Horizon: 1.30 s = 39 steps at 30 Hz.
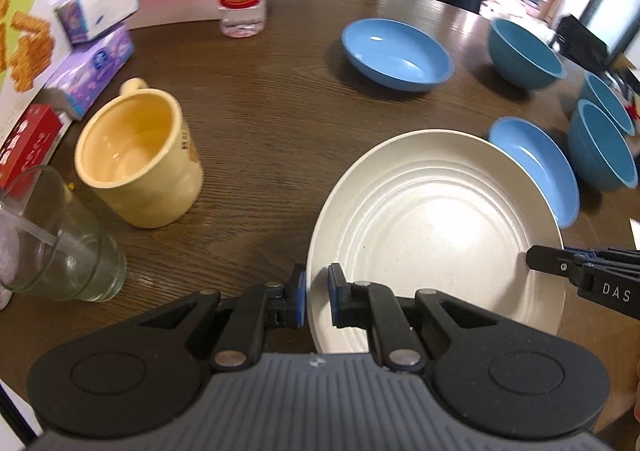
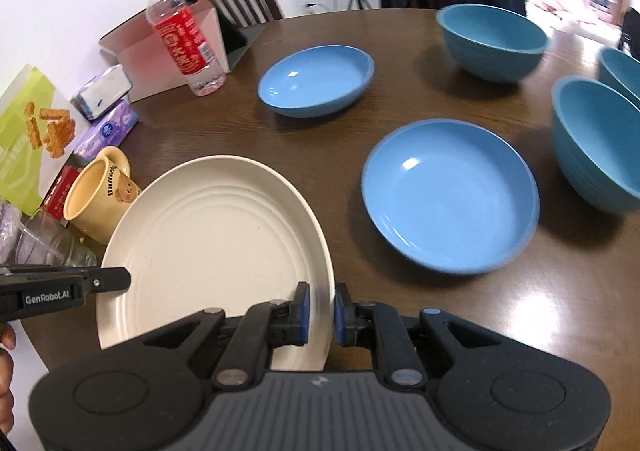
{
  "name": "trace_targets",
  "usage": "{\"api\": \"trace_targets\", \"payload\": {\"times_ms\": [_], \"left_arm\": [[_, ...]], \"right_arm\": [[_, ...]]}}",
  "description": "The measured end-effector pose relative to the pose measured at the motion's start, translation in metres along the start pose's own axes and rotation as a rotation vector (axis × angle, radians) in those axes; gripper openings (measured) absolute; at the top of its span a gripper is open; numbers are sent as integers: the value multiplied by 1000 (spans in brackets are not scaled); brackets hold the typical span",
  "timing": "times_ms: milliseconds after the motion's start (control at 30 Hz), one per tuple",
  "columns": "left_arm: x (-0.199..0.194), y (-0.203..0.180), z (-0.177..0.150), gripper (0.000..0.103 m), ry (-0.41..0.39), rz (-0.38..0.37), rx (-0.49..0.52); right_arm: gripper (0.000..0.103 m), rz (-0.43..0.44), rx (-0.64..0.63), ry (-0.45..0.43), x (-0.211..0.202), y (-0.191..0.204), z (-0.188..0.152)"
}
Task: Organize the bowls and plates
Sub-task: 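Carry the cream plate with the right gripper to a clear table spot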
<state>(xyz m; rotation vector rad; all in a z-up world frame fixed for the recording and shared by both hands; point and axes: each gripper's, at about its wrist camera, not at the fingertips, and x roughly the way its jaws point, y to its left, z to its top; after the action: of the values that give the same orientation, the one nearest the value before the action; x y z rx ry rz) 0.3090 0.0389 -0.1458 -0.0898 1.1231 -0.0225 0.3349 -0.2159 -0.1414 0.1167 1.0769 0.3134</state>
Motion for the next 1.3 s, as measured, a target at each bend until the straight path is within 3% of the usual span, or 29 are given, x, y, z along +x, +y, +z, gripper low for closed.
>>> {"api": "trace_targets", "payload": {"times_ms": [667,1300], "left_arm": [[12,-105,-35,12,58,-102,202],[42,-165,-55,12,129,-101,259]], "right_arm": [[12,-128,193,9,-58,-89,-80],[12,-168,232,81,-61,-149,-100]]}}
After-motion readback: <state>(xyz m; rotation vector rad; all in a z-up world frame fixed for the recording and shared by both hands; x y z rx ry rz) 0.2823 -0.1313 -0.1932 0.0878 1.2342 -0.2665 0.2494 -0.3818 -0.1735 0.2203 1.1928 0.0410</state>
